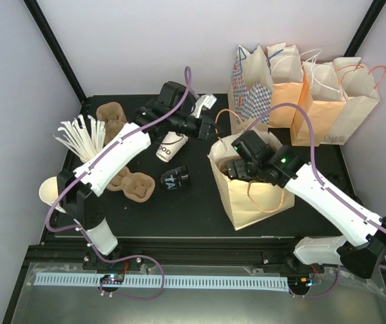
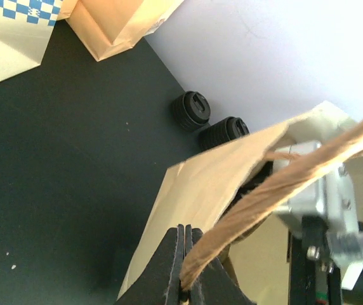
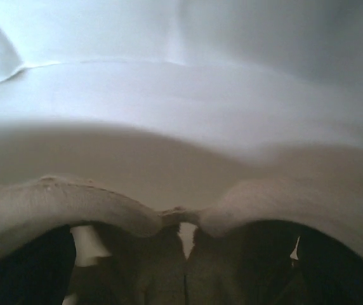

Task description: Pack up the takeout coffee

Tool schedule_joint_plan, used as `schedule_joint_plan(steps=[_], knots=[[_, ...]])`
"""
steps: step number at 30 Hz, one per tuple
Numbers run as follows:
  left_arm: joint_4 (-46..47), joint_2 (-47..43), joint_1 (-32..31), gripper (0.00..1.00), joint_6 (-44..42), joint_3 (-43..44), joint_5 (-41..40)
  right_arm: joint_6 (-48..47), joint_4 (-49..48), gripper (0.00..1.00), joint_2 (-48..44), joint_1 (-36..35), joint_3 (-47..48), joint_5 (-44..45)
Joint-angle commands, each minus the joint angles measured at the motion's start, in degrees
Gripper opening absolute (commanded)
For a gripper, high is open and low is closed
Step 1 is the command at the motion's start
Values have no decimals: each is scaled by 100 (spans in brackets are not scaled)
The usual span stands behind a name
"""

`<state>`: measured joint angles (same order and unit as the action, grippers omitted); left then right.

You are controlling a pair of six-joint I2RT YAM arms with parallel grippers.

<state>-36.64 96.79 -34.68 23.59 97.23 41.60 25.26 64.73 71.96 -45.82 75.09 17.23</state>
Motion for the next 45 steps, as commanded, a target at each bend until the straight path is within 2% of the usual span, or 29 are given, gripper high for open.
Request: schedule_joint_plan(steps=[1,5,8,15,21,25,28,32,38,43,45], knots=[[167,184,74,2,22,358,18,-319,329,98,-89,419,377,156],[194,312,75,2,82,485,27,-501,329,98,-156,765,820,-250],[244,386,66,2,191,579,85,-542,257,98,-126,855,1110,-185],[136,499,48,2,94,634,0,-741,-646,97,-467,852,1350,-137],[-1,663,65,2,-18,728,-140,-767,-2245,96,-1295,857,691,-350],[-53,827,66,2,-20,927,-139,-549,-3784,94,-1811,862,-34,-1211],[-85,984,79,2,21,1239,-133,-177,-4181,92,-1712,858,46,-1549],[-117,1171,75,2,66,1683,-145,-218,-3625,91,-1280,889,776,-1375],[-2,1278,147,2,125,1729,-137,-638,-1615,88,-659,1422,1827,-1022],[-117,1298,218,2,150,1707,-125,-629,-214,87,-194,2523,2208,-2112],[-194,1291,230,2,172,1682,-54,-616,95,87,-58,2753,2149,-2348]])
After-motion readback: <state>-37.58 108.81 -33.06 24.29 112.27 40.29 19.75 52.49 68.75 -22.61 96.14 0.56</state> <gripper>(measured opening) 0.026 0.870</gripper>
